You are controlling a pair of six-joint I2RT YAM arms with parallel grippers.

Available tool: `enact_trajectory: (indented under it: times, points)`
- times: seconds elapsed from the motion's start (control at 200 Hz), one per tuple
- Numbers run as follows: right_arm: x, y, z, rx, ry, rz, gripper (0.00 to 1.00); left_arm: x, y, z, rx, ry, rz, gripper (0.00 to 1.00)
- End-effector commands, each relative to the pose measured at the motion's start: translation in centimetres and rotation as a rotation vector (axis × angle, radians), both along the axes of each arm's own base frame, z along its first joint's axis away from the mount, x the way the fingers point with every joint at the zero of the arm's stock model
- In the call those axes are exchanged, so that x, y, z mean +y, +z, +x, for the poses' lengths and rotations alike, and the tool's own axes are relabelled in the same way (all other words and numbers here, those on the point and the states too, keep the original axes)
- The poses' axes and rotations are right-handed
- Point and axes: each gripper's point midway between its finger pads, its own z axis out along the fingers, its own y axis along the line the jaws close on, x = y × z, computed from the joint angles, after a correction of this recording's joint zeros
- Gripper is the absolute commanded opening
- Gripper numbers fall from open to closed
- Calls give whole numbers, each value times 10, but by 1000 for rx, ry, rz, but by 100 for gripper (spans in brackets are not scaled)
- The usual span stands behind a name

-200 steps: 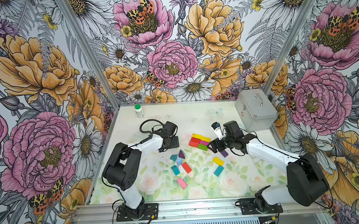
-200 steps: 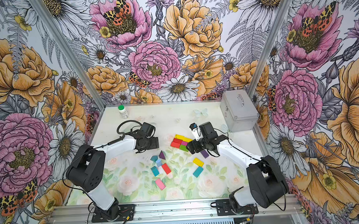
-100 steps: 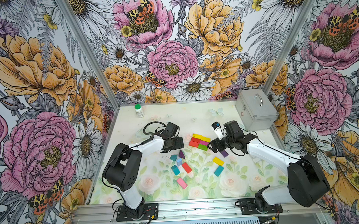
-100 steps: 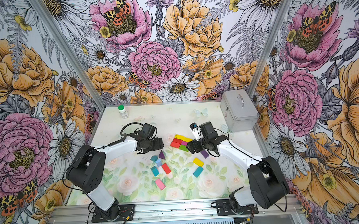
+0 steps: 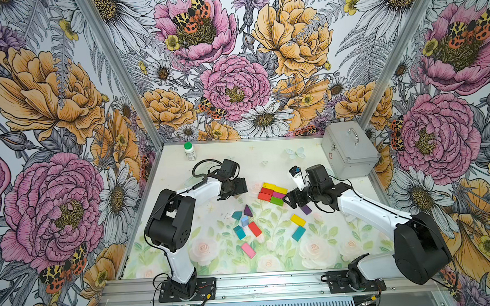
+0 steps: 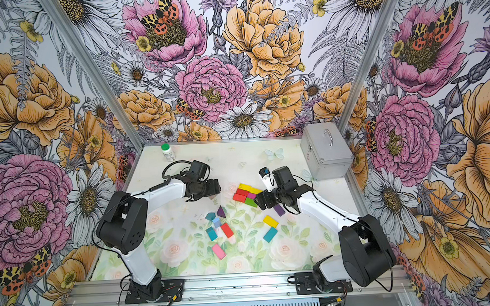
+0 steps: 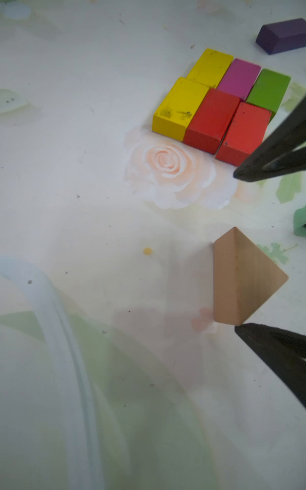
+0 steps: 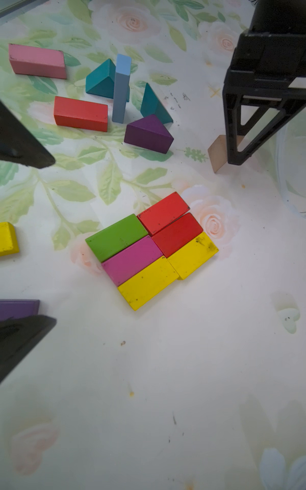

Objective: Assemble a piece of candy with building blocks
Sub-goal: Adjust the building block at the center of the board, then pick up the building block from the center of the board.

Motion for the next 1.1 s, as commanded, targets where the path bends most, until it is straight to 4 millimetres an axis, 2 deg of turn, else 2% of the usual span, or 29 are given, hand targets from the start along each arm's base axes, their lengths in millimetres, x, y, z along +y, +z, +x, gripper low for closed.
enact_trajectory:
  times: [0.0, 0.19, 0.205, 0.25, 0.52, 0.676, 0.921, 1.096]
  points:
    - [-2, 5, 6, -25, -12, 0, 88, -5, 6, 8, -27, -55, -1, 84]
    - [6, 10, 4, -26, 22, 32, 88, 0, 5, -10, 3, -183, 188, 91]
    - [8, 10, 3, -26, 29, 38, 88, 2, -6, -13, 31, -193, 220, 92]
    - [13, 14, 2, -35, 50, 60, 88, 4, -12, -14, 45, -210, 268, 94]
    - [53, 39, -20, -127, 214, 195, 94, 3, -18, -1, 49, -179, 288, 96]
    - [73, 40, -30, -146, 290, 247, 98, 3, -18, 4, 47, -180, 284, 96]
    - [78, 40, -28, -151, 300, 270, 100, 9, -18, 9, 47, -210, 297, 94]
    - [76, 36, -24, -151, 283, 253, 100, 5, -21, 8, 57, -247, 284, 88]
